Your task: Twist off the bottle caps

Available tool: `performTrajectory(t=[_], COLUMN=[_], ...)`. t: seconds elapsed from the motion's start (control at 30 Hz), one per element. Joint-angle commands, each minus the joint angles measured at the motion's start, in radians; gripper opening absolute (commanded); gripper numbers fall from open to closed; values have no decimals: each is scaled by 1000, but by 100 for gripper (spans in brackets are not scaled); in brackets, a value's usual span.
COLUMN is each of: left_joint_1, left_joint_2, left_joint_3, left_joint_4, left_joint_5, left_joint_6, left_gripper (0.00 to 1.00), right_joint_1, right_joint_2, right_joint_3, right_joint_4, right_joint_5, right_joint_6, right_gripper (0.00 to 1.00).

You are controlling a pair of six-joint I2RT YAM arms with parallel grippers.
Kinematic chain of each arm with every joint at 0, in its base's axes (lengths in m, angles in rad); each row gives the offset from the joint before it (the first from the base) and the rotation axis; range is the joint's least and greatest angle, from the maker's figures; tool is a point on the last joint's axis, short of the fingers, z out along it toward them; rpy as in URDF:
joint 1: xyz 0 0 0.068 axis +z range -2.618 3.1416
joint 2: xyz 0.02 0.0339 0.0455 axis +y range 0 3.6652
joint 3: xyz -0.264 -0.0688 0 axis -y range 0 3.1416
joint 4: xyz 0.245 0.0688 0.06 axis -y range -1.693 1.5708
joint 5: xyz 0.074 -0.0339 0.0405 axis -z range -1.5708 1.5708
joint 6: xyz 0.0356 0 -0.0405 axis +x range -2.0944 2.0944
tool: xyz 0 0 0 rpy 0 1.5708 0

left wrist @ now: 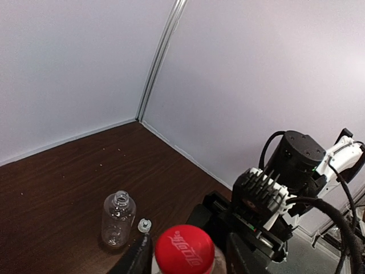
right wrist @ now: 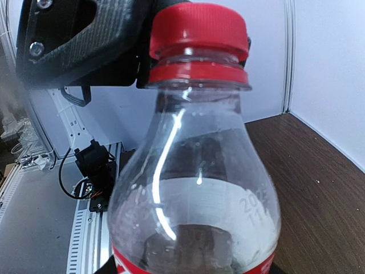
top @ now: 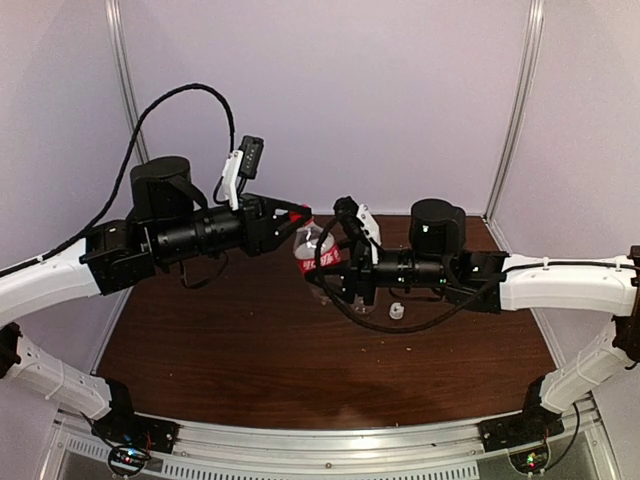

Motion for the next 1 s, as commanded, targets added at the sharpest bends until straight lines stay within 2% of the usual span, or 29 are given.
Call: performTrajectory(t=[0.0, 0.2, 0.37, 0.67, 0.83, 0.97], left_joint_1=[-6, 3, 35, 112, 112, 113], left_joint_2=[-3, -28, -56, -53, -24, -7], left_joint_3=[37, 48, 43, 21, 19, 16], left_joint_4=[34, 21, 6, 86, 126, 137], left_joint_5=[67, 124, 223, 640, 753, 792], left_joint_6=[62, 111, 149, 186, 203, 212], left_gripper=[52, 73, 81, 81, 76, 69], right_joint_1=[-14, -17, -20, -20, -20, -20], right_joint_2=[-29, -30, -33, 8, 39, 50], right_joint_3=[-12, -21, -24, 11, 27, 32], right_joint_4=[53, 72, 84, 128, 188, 217], right_joint_5=[-41, -139, -264, -533, -617, -640], right_joint_6=[14, 17, 24, 92, 152, 180], right_gripper=[23, 23, 23, 23, 24, 24])
